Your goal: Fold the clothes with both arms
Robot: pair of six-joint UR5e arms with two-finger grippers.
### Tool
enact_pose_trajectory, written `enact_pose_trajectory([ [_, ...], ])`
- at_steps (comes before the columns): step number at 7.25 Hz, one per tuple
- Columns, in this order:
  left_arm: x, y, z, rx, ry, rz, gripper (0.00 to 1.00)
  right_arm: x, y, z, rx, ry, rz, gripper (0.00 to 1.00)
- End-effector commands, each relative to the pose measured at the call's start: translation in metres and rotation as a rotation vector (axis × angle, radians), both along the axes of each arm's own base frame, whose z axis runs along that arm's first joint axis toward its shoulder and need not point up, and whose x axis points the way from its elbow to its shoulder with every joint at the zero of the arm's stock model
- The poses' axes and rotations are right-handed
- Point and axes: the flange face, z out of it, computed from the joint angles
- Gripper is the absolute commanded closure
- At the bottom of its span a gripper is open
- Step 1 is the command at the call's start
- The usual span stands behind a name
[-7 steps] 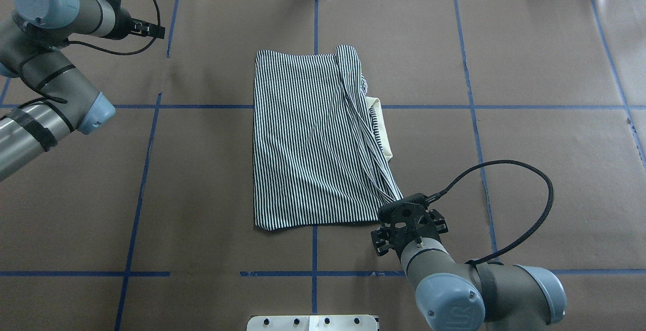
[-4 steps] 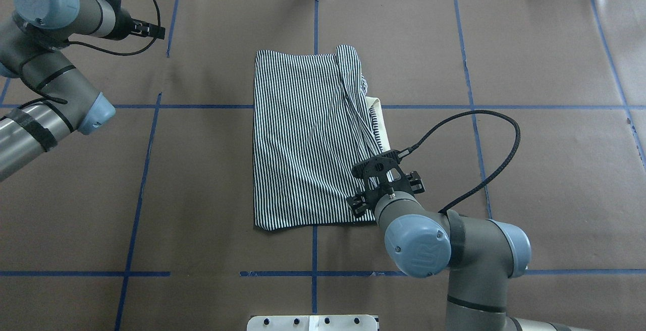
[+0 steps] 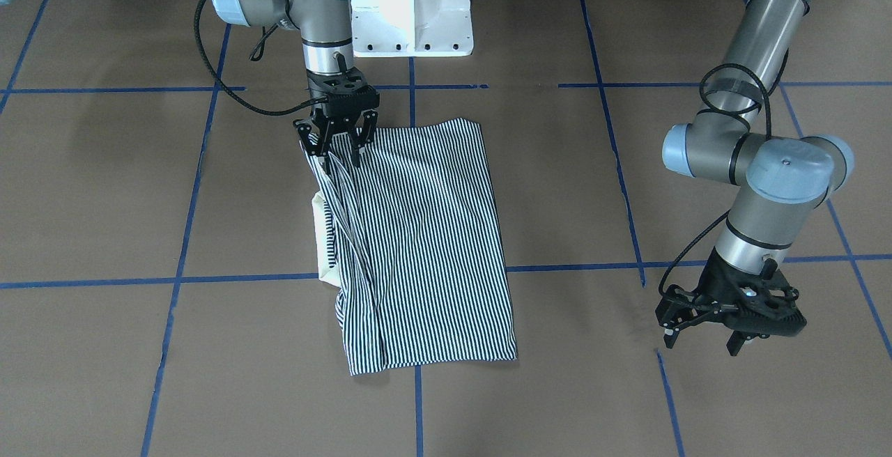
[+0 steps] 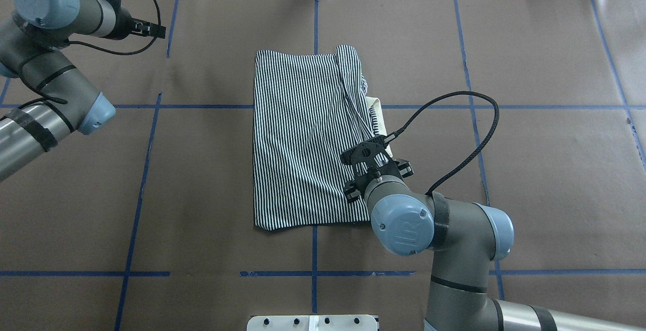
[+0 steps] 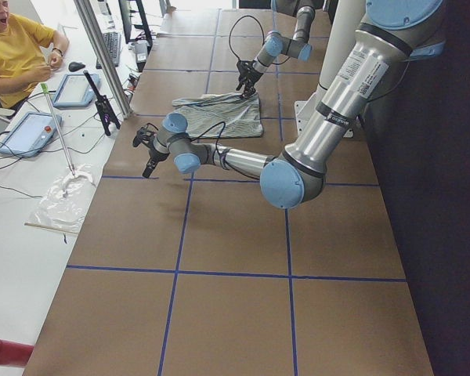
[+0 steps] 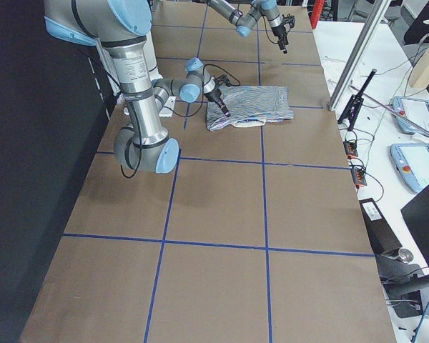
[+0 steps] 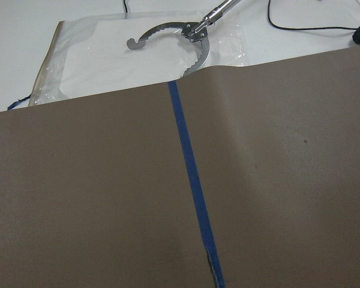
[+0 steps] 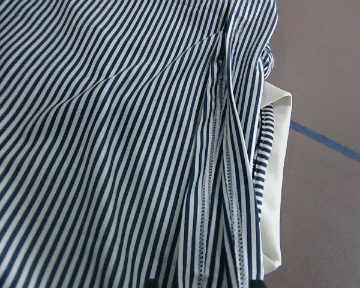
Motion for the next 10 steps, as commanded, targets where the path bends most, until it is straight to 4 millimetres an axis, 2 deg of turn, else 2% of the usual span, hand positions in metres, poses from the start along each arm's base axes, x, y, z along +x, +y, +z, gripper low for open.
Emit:
enact_pose_trajectory([
  [1, 0.002, 0.001, 0.000, 0.000, 0.001, 0.002, 0.00, -0.005, 0.000, 0.007, -0.010, 0.019, -0.017, 0.47],
  [2, 0.004, 0.002, 0.000, -0.001, 0.002, 0.004, 0.00, -0.006, 0.002, 0.008, -0.023, 0.017, -0.039, 0.53],
  [3, 0.005, 0.003, 0.000, -0.001, 0.002, 0.006, 0.00, -0.006, 0.002, 0.011, -0.024, 0.023, -0.039, 0.64],
  [4, 0.005, 0.003, 0.000, -0.001, 0.002, 0.006, 0.00, -0.006, 0.002, 0.014, -0.026, 0.027, -0.039, 0.69],
  [5, 0.004, 0.002, 0.001, -0.003, 0.001, 0.005, 0.00, -0.006, 0.002, 0.013, -0.025, 0.026, -0.039, 0.78],
  [6, 0.005, 0.003, 0.001, -0.003, 0.001, 0.006, 0.00, -0.006, 0.002, 0.011, -0.026, 0.022, -0.039, 0.93],
  [7, 0.005, 0.003, 0.001, -0.003, 0.001, 0.006, 0.00, -0.005, 0.001, 0.009, -0.024, 0.018, -0.037, 1.00],
  [9, 0.005, 0.003, 0.000, -0.001, 0.002, 0.006, 0.00, 0.000, -0.003, 0.004, -0.027, 0.000, -0.021, 1.00],
  [10, 0.005, 0.003, 0.001, -0.003, 0.001, 0.006, 0.00, 0.008, -0.005, -0.003, -0.023, -0.017, -0.013, 1.00],
])
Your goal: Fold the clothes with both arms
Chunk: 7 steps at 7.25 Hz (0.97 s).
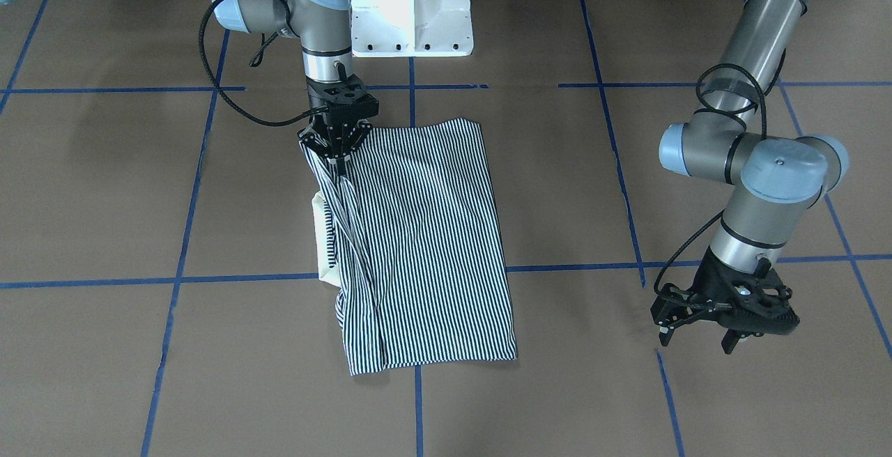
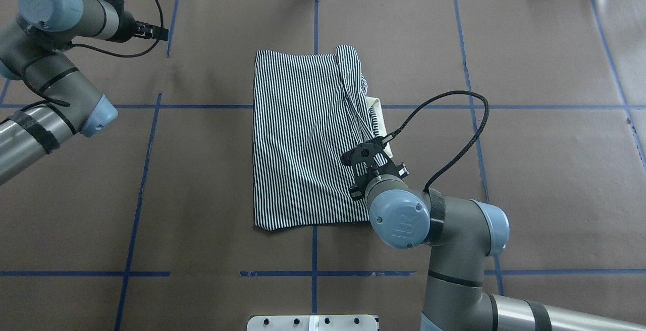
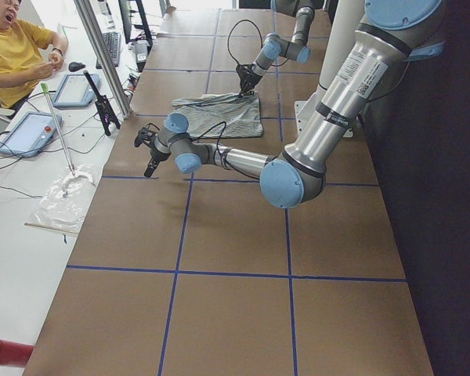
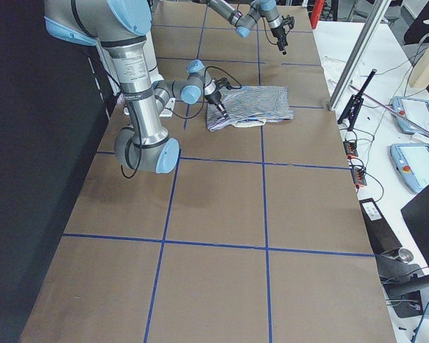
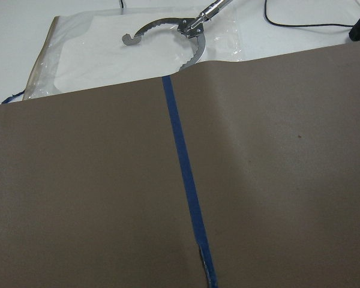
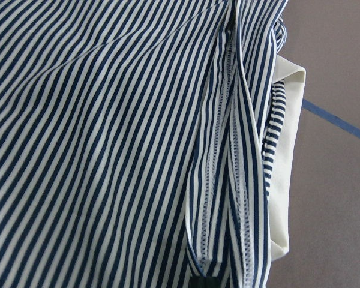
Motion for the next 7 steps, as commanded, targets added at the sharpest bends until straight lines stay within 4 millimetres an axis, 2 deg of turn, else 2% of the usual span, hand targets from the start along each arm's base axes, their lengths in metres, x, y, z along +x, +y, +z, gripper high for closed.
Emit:
enact_pose_trajectory([
  [1, 0.000, 0.000, 0.000, 0.000, 0.000, 0.000, 0.00, 0.017, -0.003, -0.006, 0.002, -0.023, 0.017, 1.00],
  [2, 0.000, 0.000, 0.000, 0.000, 0.000, 0.000, 0.00, 0.034, 0.001, 0.001, -0.001, -0.027, 0.024, 1.00],
  [3, 0.000, 0.000, 0.000, 0.000, 0.000, 0.000, 0.00, 0.050, 0.007, 0.022, -0.041, -0.030, 0.059, 1.00],
  [4, 0.000, 0.000, 0.000, 0.000, 0.000, 0.000, 0.00, 0.056, 0.009, 0.038, -0.079, -0.037, 0.098, 1.00],
  [5, 0.000, 0.000, 0.000, 0.000, 0.000, 0.000, 0.00, 0.054, 0.009, 0.044, -0.085, -0.027, 0.105, 1.00],
  [6, 0.000, 0.000, 0.000, 0.000, 0.000, 0.000, 0.00, 0.049, 0.013, 0.048, -0.084, -0.020, 0.098, 0.01],
  [7, 0.000, 0.000, -0.001, 0.000, 0.001, -0.001, 0.00, 0.047, 0.013, 0.043, -0.084, -0.028, 0.091, 0.00],
])
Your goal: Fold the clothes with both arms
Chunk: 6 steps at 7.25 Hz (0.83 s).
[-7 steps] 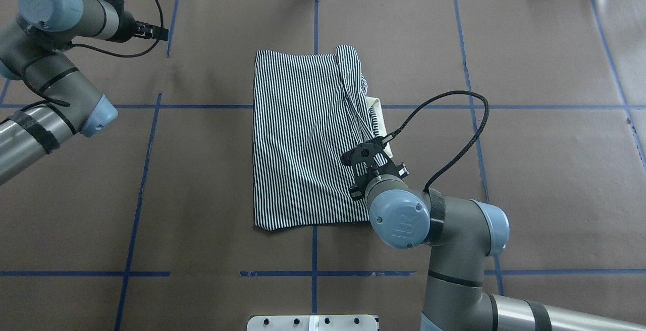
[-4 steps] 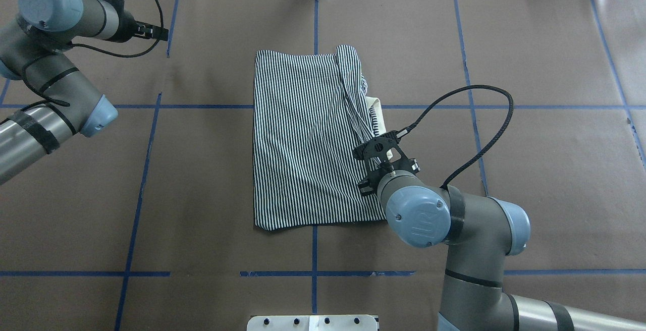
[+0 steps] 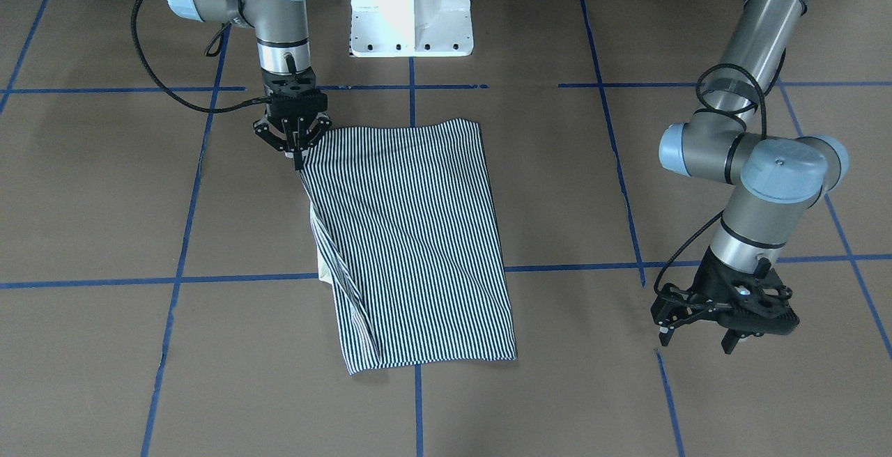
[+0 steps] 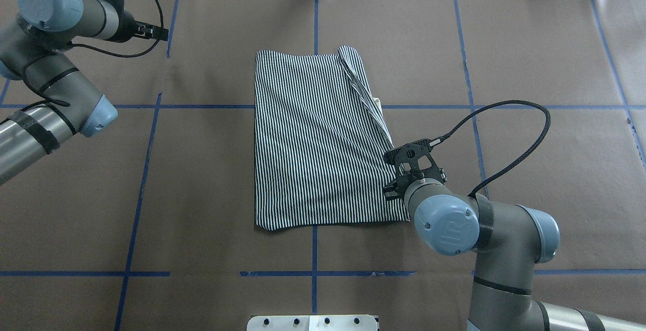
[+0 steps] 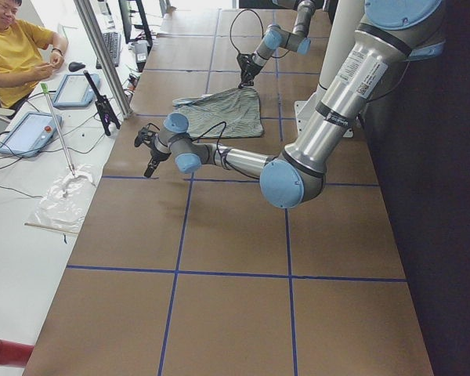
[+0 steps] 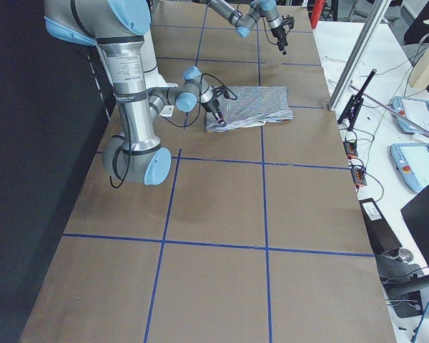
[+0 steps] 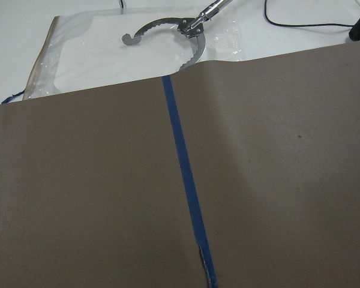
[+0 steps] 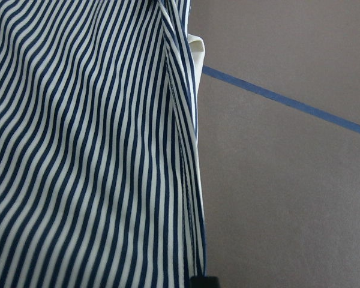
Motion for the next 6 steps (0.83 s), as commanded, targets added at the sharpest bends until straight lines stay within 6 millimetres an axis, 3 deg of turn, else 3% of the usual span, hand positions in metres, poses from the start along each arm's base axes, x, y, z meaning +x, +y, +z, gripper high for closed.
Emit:
enact_pose_trajectory([
  [1, 0.000, 0.000, -0.001, 0.001, 0.001, 0.000, 0.00, 0.004, -0.010, -0.008, 0.004, -0.015, 0.005, 0.00],
  [2, 0.000, 0.000, -0.001, 0.003, 0.001, 0.000, 0.00, 0.013, -0.026, -0.019, -0.011, -0.038, 0.012, 0.00],
  [3, -0.001, 0.000, -0.001, 0.003, 0.001, -0.001, 0.00, 0.015, -0.052, -0.048, -0.009, -0.066, 0.000, 0.00],
  [6, 0.002, 0.003, -0.003, -0.010, 0.022, 0.033, 0.00, -0.030, -0.152, -0.070, -0.017, 0.012, -0.004, 0.00],
])
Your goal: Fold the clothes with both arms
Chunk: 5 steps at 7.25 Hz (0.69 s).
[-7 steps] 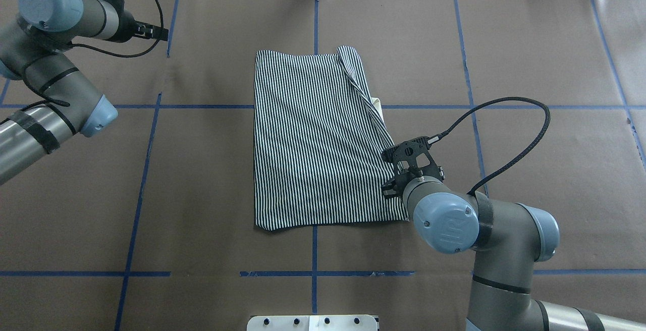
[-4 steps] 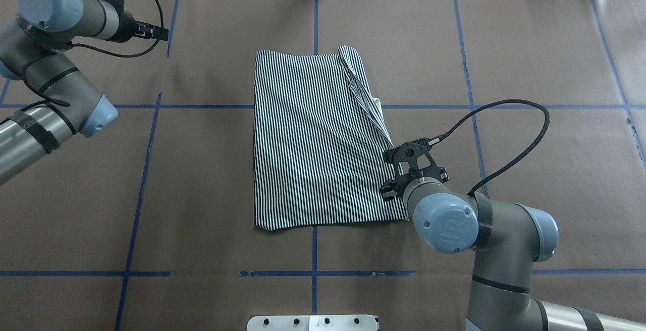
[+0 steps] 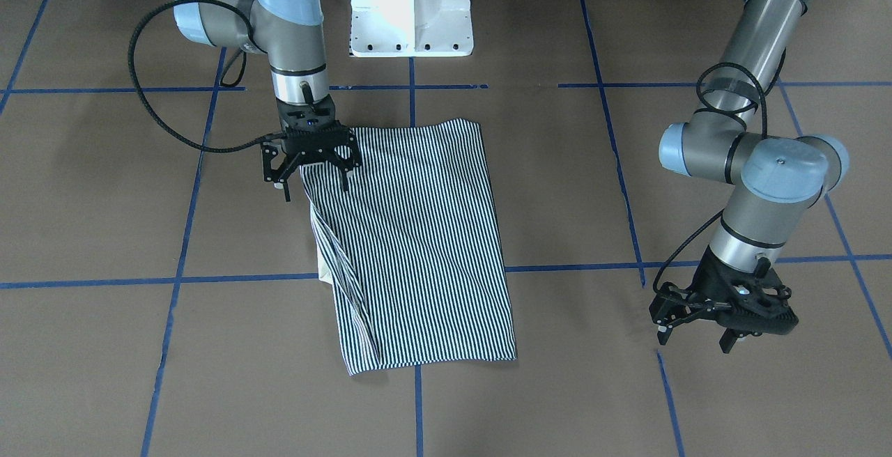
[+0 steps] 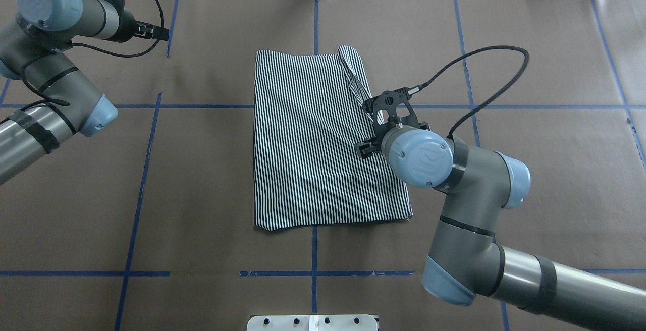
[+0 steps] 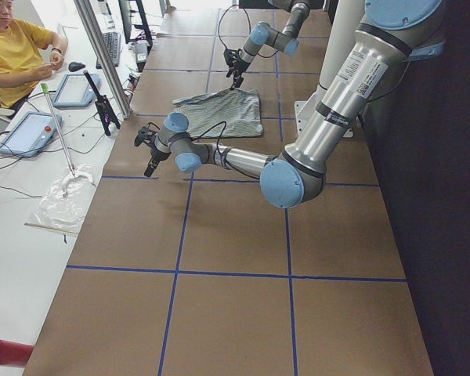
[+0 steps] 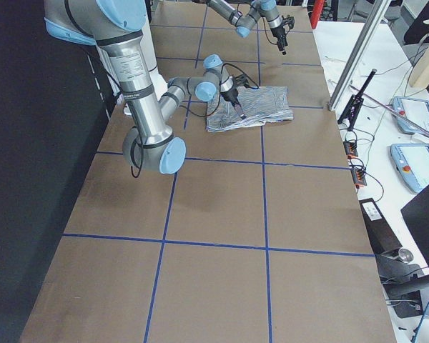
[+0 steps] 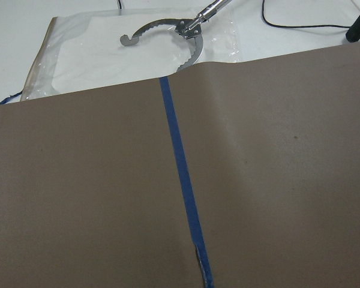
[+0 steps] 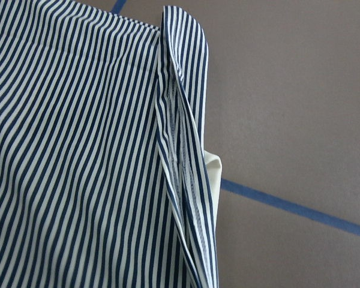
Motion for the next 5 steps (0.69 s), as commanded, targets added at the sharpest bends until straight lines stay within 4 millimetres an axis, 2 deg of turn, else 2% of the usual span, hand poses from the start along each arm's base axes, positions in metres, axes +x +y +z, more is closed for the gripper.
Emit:
enact_pose_trajectory([
  [1, 0.001, 0.002, 0.001, -0.007, 0.009, 0.016, 0.00, -0.026, -0.048, -0.001, -0.025, 0.057, -0.005, 0.00],
  [5, 0.001, 0.002, 0.001, -0.009, 0.008, 0.017, 0.00, -0.033, -0.054, 0.029, -0.048, 0.123, -0.033, 0.00],
])
